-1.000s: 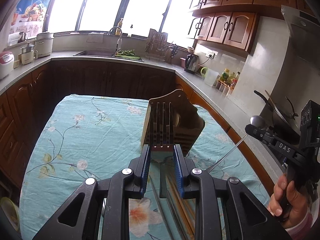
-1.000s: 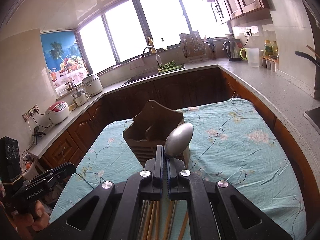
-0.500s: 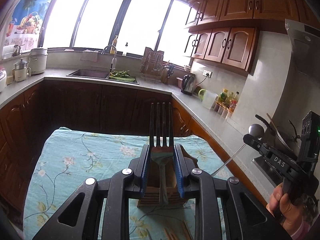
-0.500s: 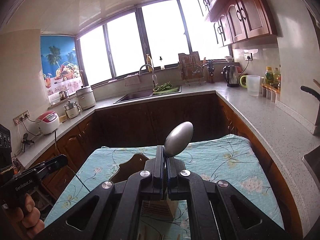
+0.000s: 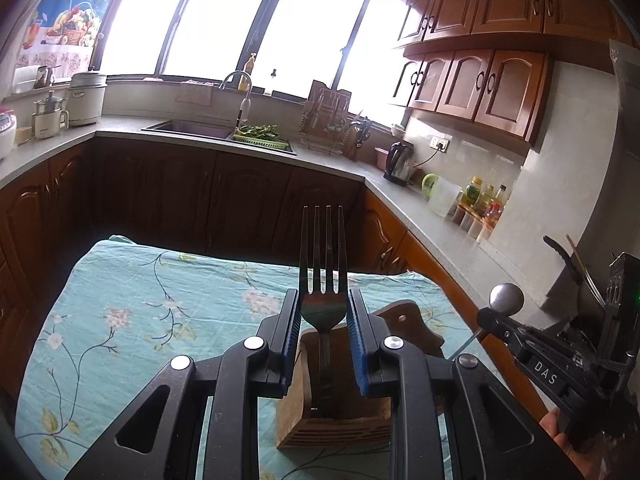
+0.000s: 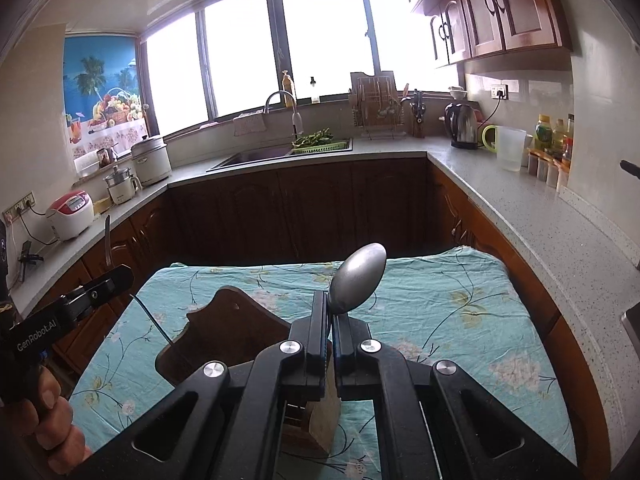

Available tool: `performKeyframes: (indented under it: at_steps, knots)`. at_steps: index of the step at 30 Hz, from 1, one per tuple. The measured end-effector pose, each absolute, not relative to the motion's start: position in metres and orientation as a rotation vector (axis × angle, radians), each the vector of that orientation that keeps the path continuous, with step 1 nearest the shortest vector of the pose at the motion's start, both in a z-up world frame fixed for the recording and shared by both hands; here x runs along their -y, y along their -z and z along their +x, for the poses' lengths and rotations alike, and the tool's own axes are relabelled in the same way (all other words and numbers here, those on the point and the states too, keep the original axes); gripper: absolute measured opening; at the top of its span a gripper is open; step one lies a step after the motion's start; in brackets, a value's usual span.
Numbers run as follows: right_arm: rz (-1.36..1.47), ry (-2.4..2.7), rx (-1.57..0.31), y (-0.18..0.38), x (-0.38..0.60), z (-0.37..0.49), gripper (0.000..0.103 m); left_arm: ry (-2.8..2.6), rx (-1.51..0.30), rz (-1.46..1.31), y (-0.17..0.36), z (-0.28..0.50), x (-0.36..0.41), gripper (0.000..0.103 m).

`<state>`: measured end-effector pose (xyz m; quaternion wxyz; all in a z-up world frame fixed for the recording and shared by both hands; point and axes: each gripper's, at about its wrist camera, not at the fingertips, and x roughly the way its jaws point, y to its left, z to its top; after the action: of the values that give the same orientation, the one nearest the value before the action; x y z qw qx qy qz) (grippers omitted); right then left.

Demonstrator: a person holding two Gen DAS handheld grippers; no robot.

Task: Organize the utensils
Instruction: 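Lift the fork with the left gripper while the right gripper carries the spoon to the wooden holder, then lower the fork into the holder and open the left gripper while the right gripper releases the spoon there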

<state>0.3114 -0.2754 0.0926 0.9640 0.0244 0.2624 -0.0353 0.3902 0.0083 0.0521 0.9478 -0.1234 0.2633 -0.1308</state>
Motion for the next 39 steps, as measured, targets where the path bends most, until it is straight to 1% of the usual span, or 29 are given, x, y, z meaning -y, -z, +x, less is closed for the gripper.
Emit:
performKeyframes:
  at_steps: [5,12,25,28,30,35,38,39]
  knots:
    - [0.061,0.064,-0.558,-0.078,0.278,0.318,0.002,0.253,-0.553,-0.254,-0.035,0.411,0.001,0.021]
    - [0.060,0.039,-0.574,-0.062,0.275,0.323,0.002,0.259,-0.569,-0.242,-0.025,0.415,0.013,0.022]
    - [0.069,0.021,-0.579,-0.059,0.278,0.323,0.003,0.281,-0.599,-0.239,-0.022,0.426,0.019,0.022]
    - [0.086,0.017,-0.578,-0.060,0.281,0.323,0.004,0.278,-0.601,-0.236,-0.023,0.423,0.017,0.022]
    - [0.094,0.017,-0.578,-0.061,0.282,0.323,0.007,0.277,-0.600,-0.235,-0.023,0.422,0.018,0.023]
    - [0.100,0.023,-0.579,-0.061,0.283,0.322,0.007,0.265,-0.591,-0.232,-0.018,0.414,0.013,0.024]
    - [0.115,0.029,-0.581,-0.060,0.286,0.320,0.012,0.263,-0.600,-0.243,-0.014,0.412,0.011,0.024]
    - [0.123,0.029,-0.581,-0.059,0.288,0.320,0.015,0.262,-0.604,-0.245,-0.013,0.412,0.011,0.024]
